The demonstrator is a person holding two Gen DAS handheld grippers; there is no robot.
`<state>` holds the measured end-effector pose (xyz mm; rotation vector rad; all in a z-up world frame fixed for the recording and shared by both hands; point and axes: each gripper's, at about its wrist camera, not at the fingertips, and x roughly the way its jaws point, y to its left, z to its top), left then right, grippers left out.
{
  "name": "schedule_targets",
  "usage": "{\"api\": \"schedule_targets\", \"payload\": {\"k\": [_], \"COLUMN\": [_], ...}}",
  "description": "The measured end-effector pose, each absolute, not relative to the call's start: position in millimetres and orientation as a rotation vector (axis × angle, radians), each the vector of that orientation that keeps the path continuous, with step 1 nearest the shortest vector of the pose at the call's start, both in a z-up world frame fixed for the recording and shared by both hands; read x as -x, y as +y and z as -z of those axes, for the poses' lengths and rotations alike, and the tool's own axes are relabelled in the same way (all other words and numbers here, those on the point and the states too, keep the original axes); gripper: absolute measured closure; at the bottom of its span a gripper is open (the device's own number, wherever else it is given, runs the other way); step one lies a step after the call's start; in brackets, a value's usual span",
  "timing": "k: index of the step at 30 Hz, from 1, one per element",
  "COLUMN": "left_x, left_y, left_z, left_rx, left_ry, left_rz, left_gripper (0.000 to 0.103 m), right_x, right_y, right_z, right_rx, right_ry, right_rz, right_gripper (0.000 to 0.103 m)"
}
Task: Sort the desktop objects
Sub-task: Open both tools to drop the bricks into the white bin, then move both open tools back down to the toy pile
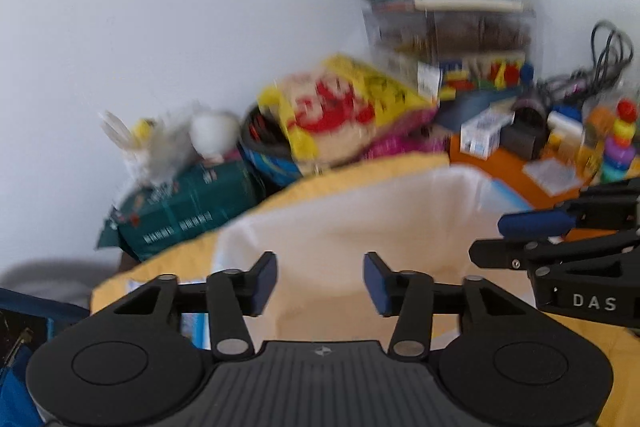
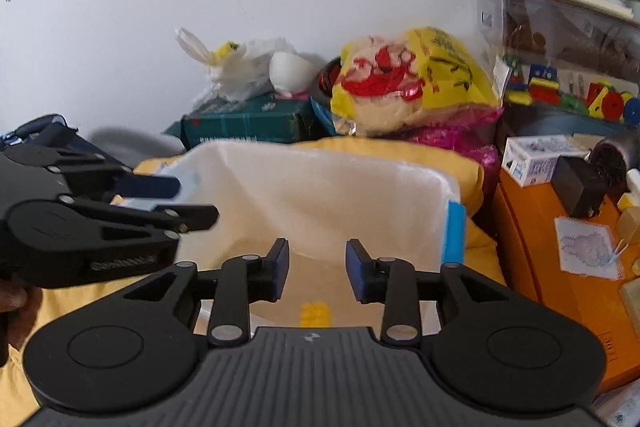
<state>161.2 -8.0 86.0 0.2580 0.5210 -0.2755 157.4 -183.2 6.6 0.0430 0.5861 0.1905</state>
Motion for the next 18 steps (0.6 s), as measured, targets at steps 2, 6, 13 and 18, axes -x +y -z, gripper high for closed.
{"api": "schedule_targets", "payload": {"k": [2,6,13,18], "left_x": [-143,-107,-46,-5], "left_y": [-2,10,33,28], "left_z": [-98,-102,-67,-27], "left_rx": [-0.231,-0.210,-0.079,-0.185], "left_ry": [0.494,0.496,0.588,0.635], "left_rz": [0.274,0.244,0.278,0.246], "left_gripper": [0.032,0.030,0.030,0.030], "right_x": [-149,-123,-74,-33], "right_y": [-184,-186,-184,-172], "right_z": [-14,-26,-27,-4], "right_rx": [-0.050,-0.047,-0.040,0.013], "right_ry": [0.558,0.499,0.519,0.561], "right_rz": [-0.195,-0.219,-0.280,-0.304], "right_gripper": [0.067,0.062,0.057,0.045]}}
